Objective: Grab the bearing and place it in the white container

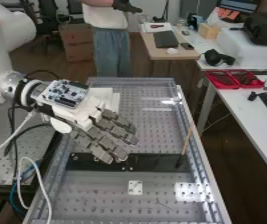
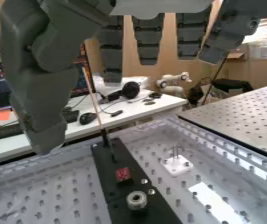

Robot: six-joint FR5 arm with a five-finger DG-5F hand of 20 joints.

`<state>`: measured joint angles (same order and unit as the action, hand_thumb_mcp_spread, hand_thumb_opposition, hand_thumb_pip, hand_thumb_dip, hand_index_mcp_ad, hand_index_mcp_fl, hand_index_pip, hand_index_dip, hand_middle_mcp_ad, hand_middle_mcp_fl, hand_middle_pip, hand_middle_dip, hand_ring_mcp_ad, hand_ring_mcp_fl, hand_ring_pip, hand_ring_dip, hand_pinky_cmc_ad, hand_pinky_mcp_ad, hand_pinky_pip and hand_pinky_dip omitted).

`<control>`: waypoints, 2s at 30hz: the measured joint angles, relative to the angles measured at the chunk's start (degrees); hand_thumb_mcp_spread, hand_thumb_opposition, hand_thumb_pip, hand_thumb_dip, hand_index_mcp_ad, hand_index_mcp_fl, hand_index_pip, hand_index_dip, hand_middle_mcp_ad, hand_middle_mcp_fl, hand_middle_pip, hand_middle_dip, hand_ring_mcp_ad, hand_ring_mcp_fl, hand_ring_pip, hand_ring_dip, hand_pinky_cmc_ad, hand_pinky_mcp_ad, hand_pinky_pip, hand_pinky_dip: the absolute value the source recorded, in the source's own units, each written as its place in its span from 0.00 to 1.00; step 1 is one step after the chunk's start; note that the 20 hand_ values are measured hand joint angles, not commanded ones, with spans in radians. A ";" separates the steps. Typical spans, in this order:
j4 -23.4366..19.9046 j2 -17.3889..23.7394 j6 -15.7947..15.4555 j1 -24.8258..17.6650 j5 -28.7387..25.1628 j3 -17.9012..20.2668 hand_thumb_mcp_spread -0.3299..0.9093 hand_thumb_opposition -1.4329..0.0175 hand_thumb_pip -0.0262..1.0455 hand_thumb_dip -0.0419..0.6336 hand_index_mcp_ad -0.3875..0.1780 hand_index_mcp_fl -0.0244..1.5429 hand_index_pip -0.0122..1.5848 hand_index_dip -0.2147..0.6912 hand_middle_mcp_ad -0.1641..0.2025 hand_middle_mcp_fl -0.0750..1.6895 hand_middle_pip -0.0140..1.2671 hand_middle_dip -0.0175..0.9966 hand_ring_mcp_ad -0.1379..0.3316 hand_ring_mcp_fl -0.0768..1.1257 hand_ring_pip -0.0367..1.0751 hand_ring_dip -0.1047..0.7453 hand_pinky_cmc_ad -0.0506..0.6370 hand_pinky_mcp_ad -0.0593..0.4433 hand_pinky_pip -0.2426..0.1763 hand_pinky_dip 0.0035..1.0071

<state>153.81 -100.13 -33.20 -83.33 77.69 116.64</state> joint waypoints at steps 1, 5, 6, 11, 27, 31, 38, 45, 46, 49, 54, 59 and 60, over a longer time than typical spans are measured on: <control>-0.42 -0.17 -0.13 1.04 1.60 0.15 0.64 0.47 0.39 0.32 0.56 0.11 0.28 0.52 0.72 0.05 0.12 0.08 0.78 0.07 0.11 0.06 0.55 0.50 0.28 0.12; -3.81 -0.75 -0.13 3.93 5.69 1.44 0.64 0.46 0.39 0.34 0.56 0.10 0.40 0.54 0.71 0.05 0.12 0.08 0.70 0.07 0.11 0.06 0.55 0.51 0.28 0.12; -4.74 -0.83 0.05 4.16 5.94 1.82 0.64 0.46 0.39 0.34 0.56 0.10 0.42 0.55 0.71 0.05 0.12 0.08 0.70 0.07 0.11 0.06 0.55 0.51 0.28 0.12; -12.34 -1.90 2.47 4.17 4.20 4.97 0.65 0.45 0.39 0.34 0.56 0.08 0.56 0.59 0.72 0.05 0.12 0.09 0.67 0.07 0.10 0.06 0.55 0.54 0.28 0.12; -20.89 -8.11 8.98 -2.58 -13.88 6.63 0.66 0.43 0.39 0.36 0.56 0.07 0.77 0.71 0.72 0.05 0.12 0.11 0.67 0.07 0.11 0.07 0.55 0.55 0.28 0.12; -21.53 -9.87 9.94 -5.28 -20.20 6.01 0.66 0.43 0.39 0.36 0.55 0.09 0.79 0.73 0.70 0.05 0.12 0.11 0.65 0.07 0.10 0.07 0.55 0.55 0.28 0.12; -21.07 -13.43 10.65 -7.44 -26.06 3.24 0.68 0.43 0.39 0.39 0.55 0.14 0.81 0.74 0.70 0.05 0.12 0.13 0.64 0.07 0.11 0.07 0.55 0.55 0.28 0.12; -18.95 -14.95 10.62 -7.63 -25.75 1.71 0.68 0.43 0.40 0.46 0.55 0.16 0.83 0.74 0.70 0.05 0.12 0.14 0.64 0.06 0.10 0.08 0.55 0.55 0.28 0.12; -18.69 -15.15 10.72 -7.65 -25.67 1.64 0.68 0.43 0.41 0.46 0.55 0.16 0.83 0.74 0.70 0.05 0.12 0.14 0.64 0.06 0.10 0.08 0.55 0.55 0.28 0.12; -18.46 -15.47 10.75 -7.68 -25.59 1.67 0.68 0.43 0.42 0.48 0.56 0.16 0.82 0.74 0.67 0.05 0.12 0.14 0.64 0.06 0.10 0.08 0.55 0.55 0.28 0.12; -18.68 -15.63 10.55 -7.71 -25.49 1.96 0.68 0.43 0.42 0.48 0.56 0.17 0.83 0.74 0.67 0.05 0.12 0.14 0.64 0.06 0.10 0.08 0.55 0.55 0.28 0.12; -19.33 -15.41 9.88 -7.70 -25.37 2.03 0.68 0.43 0.42 0.48 0.56 0.17 0.82 0.74 0.67 0.05 0.12 0.14 0.64 0.06 0.11 0.08 0.55 0.54 0.28 0.12; -19.35 -15.39 9.83 -7.71 -25.39 2.03 0.68 0.43 0.42 0.48 0.56 0.17 0.82 0.74 0.67 0.05 0.12 0.14 0.64 0.06 0.11 0.08 0.55 0.55 0.28 0.12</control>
<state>134.46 -115.52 -23.37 -91.04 52.29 118.67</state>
